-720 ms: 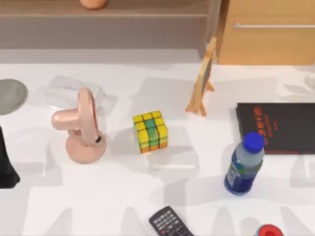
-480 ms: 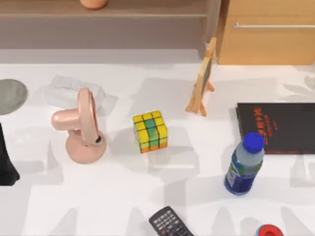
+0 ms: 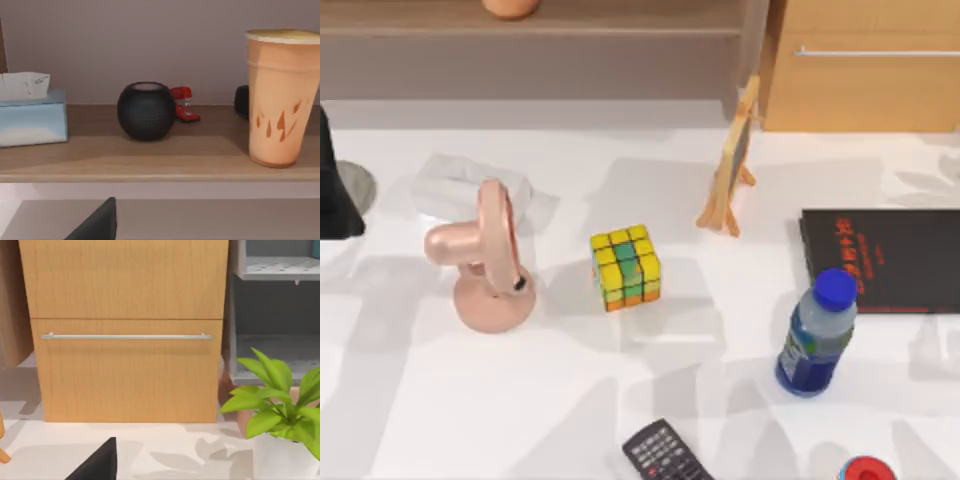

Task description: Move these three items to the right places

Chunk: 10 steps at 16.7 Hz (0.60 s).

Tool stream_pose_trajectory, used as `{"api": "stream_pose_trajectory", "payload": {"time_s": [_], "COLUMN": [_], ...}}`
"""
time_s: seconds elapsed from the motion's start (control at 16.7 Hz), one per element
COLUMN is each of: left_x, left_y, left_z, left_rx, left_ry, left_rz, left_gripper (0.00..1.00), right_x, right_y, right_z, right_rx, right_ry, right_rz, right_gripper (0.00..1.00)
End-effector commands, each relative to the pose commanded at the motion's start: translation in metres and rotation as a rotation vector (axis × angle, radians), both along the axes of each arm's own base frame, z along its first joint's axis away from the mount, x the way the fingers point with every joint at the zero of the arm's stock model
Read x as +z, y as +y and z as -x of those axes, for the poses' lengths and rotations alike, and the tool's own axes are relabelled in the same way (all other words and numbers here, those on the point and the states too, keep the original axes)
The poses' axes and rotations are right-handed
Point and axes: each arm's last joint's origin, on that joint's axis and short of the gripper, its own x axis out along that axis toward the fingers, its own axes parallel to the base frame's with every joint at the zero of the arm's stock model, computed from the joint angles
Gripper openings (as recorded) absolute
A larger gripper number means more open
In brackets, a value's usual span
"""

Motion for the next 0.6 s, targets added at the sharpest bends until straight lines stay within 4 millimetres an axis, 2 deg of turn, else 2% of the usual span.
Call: {"api": "stream_pose_trajectory", "payload": {"time_s": [0.12,0.24,0.42,0.6], "left_x": [0.014,0.019,0.014,0.001], "left_y": [-0.01,-0.023,-0.047,-0.073], "left_z": [-0.032,-0.069,-0.124,-0.17], "left_rx": [0.003,0.007,0.014,0.016], "left_ry": [0.026,0.054,0.078,0.077], "left_rz": [-0.001,-0.004,-0.009,-0.01], "left_gripper": [1.0,1.0,1.0,1.0], "right_x": [0.0,0.0,0.0,0.0], "right_y": [0.0,0.0,0.0,0.0], "right_z": [0.0,0.0,0.0,0.0], "right_rx": [0.0,0.0,0.0,0.0], "right_ry": [0.0,0.0,0.0,0.0], "right_rz": [0.0,0.0,0.0,0.0], "right_gripper": [1.0,1.0,1.0,1.0]}}
